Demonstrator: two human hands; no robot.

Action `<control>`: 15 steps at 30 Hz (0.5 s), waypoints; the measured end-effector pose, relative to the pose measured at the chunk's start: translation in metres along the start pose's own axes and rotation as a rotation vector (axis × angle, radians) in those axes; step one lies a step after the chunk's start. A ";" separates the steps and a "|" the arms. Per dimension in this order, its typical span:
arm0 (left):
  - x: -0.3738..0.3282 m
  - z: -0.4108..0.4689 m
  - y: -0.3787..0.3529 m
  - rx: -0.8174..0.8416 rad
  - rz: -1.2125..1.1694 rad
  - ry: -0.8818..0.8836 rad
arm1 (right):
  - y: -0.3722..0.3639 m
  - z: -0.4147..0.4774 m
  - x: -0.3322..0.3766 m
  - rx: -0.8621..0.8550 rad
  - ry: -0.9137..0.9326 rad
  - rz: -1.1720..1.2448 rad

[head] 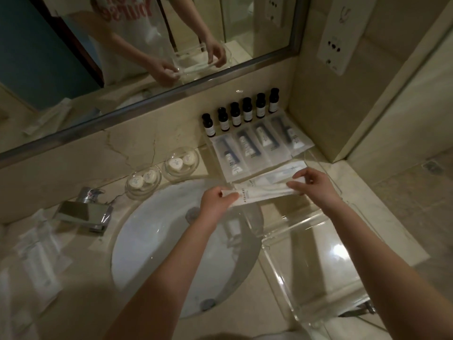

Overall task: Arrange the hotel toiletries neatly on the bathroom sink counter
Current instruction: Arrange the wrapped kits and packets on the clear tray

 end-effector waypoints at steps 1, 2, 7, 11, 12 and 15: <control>0.001 0.005 -0.008 0.026 0.106 -0.003 | 0.009 0.004 0.000 -0.064 -0.006 -0.058; 0.001 0.010 -0.016 0.042 0.226 -0.024 | 0.016 0.009 -0.001 -0.125 -0.013 -0.126; -0.016 0.026 -0.056 0.077 0.785 -0.168 | 0.022 0.026 -0.003 -0.189 0.001 -0.646; -0.013 0.034 -0.077 0.099 1.169 -0.237 | 0.015 0.024 -0.021 -0.143 -0.024 -0.926; -0.010 0.035 -0.079 0.102 1.213 -0.240 | 0.013 0.021 -0.023 -0.152 -0.016 -0.962; -0.004 0.037 -0.083 0.093 1.257 -0.264 | 0.009 0.013 -0.023 -0.198 0.000 -1.038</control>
Point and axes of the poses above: each hand's wrist, its own z-axis towards the middle knuckle, its own y-axis out of the back of the hand, x = y × z, the point moved 7 cm from there along z, towards the middle knuckle, and after that the axes turned 6 degrees about x, right-handed, at the moved point
